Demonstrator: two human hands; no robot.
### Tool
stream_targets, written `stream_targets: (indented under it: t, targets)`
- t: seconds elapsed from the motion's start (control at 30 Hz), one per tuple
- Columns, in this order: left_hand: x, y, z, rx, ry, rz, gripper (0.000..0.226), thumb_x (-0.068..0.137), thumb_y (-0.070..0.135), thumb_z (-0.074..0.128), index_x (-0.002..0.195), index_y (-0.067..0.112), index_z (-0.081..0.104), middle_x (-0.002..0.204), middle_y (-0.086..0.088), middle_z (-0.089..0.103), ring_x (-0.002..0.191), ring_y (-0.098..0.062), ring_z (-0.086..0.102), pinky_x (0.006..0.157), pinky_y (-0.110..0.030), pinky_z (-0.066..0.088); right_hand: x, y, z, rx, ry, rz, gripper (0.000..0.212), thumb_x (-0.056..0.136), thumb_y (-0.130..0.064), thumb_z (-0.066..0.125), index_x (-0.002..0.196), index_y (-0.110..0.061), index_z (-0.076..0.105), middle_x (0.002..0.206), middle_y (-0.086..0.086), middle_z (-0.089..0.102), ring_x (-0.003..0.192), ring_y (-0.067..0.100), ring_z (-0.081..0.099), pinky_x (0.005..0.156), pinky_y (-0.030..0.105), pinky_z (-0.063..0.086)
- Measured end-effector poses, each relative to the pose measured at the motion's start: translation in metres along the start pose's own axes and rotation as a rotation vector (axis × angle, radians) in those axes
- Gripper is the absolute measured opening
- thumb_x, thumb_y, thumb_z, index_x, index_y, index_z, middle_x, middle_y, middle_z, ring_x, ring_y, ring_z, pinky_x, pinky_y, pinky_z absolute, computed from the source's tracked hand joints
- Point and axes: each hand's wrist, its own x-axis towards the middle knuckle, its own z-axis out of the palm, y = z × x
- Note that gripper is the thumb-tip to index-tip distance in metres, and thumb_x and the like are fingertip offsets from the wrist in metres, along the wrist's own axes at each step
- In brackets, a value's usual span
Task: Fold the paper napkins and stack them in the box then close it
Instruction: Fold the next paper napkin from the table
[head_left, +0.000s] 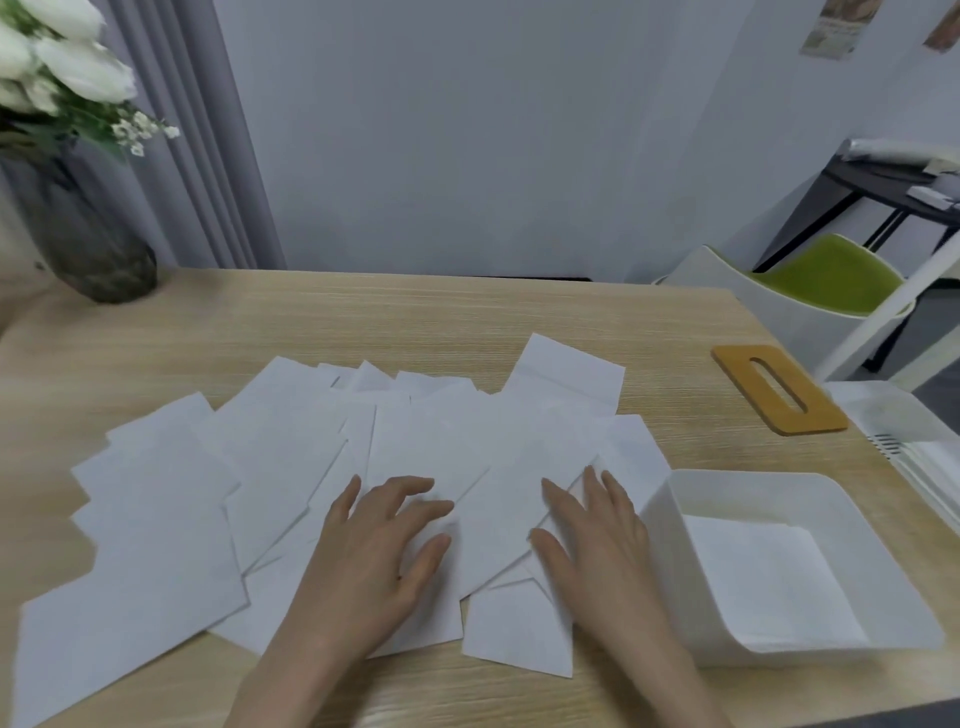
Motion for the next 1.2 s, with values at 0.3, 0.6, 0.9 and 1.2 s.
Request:
stream_targets:
  t: [0.3, 0.6, 0.9, 1.2]
  targets:
    - [0.008, 0.003, 0.011, 0.006, -0.037, 0.046, 0.033, 0.100, 0.042, 0.042, 0.133, 0.044, 0.051, 0.142, 0.024, 0.035, 0.134, 0.008, 0.030, 0.119, -0.026, -0.008, 0.016, -0.009, 0.021, 0.142, -0.156, 0.218, 0.075, 0.090, -0.070, 0.023, 0.151, -0.036, -0.007, 0.156, 0.008, -0.026, 0.138, 0.020, -0.037, 0.110, 0.043, -0.024]
    - [0.029, 0.030, 0.043, 0.037, -0.066, 0.140, 0.038, 0.101, 0.040, 0.036, 0.137, 0.037, 0.047, 0.145, 0.015, 0.036, 0.144, -0.002, 0.016, 0.116, -0.033, -0.013, 0.017, -0.002, 0.019, 0.188, -0.097, 0.206, 0.074, 0.097, -0.057, 0.028, 0.153, -0.021, -0.004, 0.160, -0.008, -0.015, 0.143, 0.008, -0.024, 0.114, 0.037, -0.016]
    - [0.064, 0.071, 0.077, 0.198, 0.070, 0.089, 0.017, 0.072, 0.025, 0.076, 0.078, 0.013, 0.065, 0.090, -0.003, 0.063, 0.092, -0.023, 0.063, 0.081, -0.039, 0.051, 0.001, 0.013, 0.010, 0.418, -0.054, 0.130, 0.064, 0.101, -0.017, 0.037, 0.151, -0.021, -0.002, 0.160, -0.006, -0.001, 0.145, 0.003, -0.002, 0.106, 0.009, -0.003]
    - [0.069, 0.079, 0.076, 0.031, 0.117, 0.021, 0.002, 0.080, 0.015, 0.064, 0.079, 0.013, 0.064, 0.085, 0.000, 0.061, 0.087, -0.021, 0.058, 0.080, -0.033, 0.042, -0.002, 0.020, 0.013, 0.423, -0.078, 0.107, 0.061, 0.102, -0.027, 0.036, 0.151, -0.025, -0.001, 0.160, -0.011, -0.004, 0.141, -0.005, -0.007, 0.107, 0.009, -0.005]
